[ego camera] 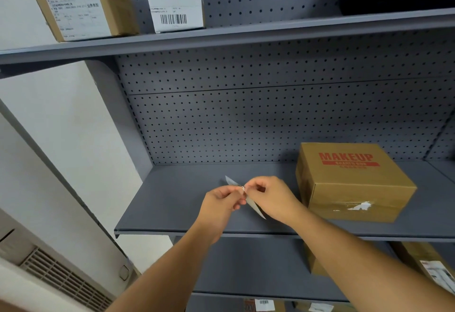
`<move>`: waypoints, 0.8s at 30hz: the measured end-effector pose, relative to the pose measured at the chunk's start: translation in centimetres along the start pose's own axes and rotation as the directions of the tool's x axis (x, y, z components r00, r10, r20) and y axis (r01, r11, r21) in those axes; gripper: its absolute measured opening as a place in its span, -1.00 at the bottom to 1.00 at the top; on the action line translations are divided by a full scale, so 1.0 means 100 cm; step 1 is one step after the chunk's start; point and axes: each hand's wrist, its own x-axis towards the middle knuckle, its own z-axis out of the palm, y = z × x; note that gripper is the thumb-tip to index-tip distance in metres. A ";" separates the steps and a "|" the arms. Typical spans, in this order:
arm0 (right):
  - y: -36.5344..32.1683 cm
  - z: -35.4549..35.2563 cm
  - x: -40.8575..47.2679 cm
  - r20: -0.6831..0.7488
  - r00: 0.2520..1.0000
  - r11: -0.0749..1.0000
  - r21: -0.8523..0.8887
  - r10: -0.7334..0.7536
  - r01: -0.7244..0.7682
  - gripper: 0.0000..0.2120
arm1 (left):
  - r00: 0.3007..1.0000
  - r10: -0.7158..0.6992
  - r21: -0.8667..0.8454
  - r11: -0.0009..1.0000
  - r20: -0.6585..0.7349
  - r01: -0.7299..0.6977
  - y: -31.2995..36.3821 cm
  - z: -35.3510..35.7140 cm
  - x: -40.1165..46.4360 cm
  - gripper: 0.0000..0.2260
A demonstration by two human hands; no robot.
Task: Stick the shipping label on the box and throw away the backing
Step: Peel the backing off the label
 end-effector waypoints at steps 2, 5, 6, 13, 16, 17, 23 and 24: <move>0.001 -0.001 -0.001 0.013 1.000 1.000 0.015 -0.017 0.016 -0.88 | 1.000 0.013 0.049 0.999 0.002 -0.013 0.001 -0.001 0.000 -0.84; 0.001 -0.002 -0.002 0.017 0.999 0.999 -0.018 -0.043 0.043 -0.85 | 0.999 0.037 0.109 0.993 0.012 -0.038 0.003 -0.002 0.000 -0.81; 0.001 -0.003 -0.001 0.017 0.998 0.998 -0.037 -0.054 0.054 -0.86 | 0.999 0.046 0.122 0.991 0.018 -0.048 0.004 -0.002 0.000 -0.79; -0.001 -0.004 -0.001 0.033 0.995 0.982 -0.162 -0.095 0.099 -0.81 | 0.997 0.064 0.213 0.974 0.041 -0.071 0.003 -0.005 0.000 -0.79; -0.001 -0.004 0.000 0.039 0.995 0.982 -0.164 -0.088 0.093 -0.79 | 0.998 0.056 0.230 0.971 0.030 -0.062 0.003 -0.005 0.001 -0.82; -0.001 -0.004 0.000 0.029 0.997 0.987 -0.141 -0.071 0.075 -0.79 | 0.998 0.058 0.232 0.971 0.026 -0.062 0.003 -0.004 0.001 -0.82; 0.004 -0.002 0.009 -0.105 0.993 0.999 -0.007 0.053 -0.054 -0.78 | 0.999 0.043 0.233 0.972 0.001 -0.042 0.004 -0.006 0.003 -0.84; 0.005 -0.003 0.011 -0.131 0.988 0.997 0.026 0.077 -0.074 -0.78 | 0.999 0.034 0.243 0.970 -0.015 -0.029 0.004 -0.007 0.004 -0.85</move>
